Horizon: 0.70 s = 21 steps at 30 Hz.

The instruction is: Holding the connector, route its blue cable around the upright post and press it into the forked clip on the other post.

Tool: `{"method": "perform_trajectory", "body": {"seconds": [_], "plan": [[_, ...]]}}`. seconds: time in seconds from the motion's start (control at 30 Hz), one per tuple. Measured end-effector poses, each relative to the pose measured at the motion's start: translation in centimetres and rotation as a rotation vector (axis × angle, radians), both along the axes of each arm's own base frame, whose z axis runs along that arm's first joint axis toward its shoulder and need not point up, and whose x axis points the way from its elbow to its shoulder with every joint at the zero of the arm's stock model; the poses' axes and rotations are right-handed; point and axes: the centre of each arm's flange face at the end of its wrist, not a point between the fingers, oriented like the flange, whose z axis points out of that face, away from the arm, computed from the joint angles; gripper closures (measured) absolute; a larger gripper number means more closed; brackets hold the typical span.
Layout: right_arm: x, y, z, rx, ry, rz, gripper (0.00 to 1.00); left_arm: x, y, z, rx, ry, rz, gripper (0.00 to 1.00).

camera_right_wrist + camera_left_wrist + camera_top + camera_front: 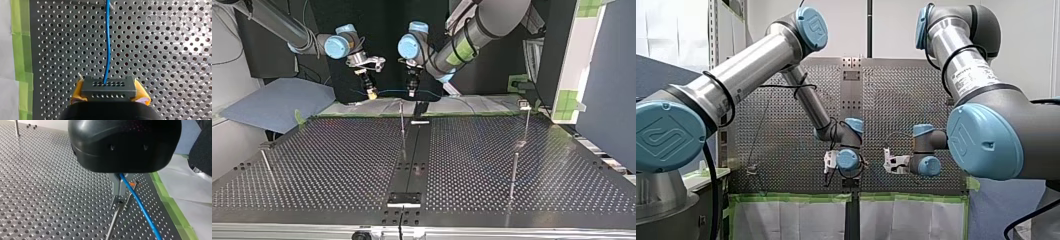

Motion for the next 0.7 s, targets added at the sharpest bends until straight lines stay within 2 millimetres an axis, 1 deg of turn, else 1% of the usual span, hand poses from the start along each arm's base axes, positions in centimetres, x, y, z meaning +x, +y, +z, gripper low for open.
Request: {"method": "perform_trajectory", "body": {"seconds": [0.03, 0.07, 0.27, 0.4, 0.43, 0.53, 0.7], "plan": [[0.0, 0.0, 0.0, 0.001, 0.000, 0.000, 1.00, -0.1, -0.1, 0.0, 0.000, -0.002, 0.004, 0.96], [0.0, 0.0, 0.0, 0.001, 0.001, 0.000, 1.00, -0.2, -0.1, 0.0, 0.000, -0.005, 0.008, 0.94], [0.0, 0.0, 0.0, 0.003, 0.002, 0.000, 1.00, -0.7, -0.4, 0.0, -0.002, -0.012, 0.016, 0.94], [0.0, 0.0, 0.0, 0.003, 0.002, 0.000, 1.00, -0.8, -0.1, -0.3, -0.004, -0.014, 0.018, 0.94], [0.0, 0.0, 0.0, 0.003, 0.002, 0.000, 1.00, -0.8, 0.0, -0.3, -0.006, -0.015, 0.019, 0.91], [0.0, 0.0, 0.0, 0.003, 0.002, 0.000, 1.00, -0.7, 0.2, -0.6, -0.007, -0.017, 0.022, 0.91], [0.0, 0.0, 0.0, 0.003, 0.002, -0.001, 1.00, -0.1, 0.3, -2.0, -0.003, -0.006, 0.021, 0.91]]}}
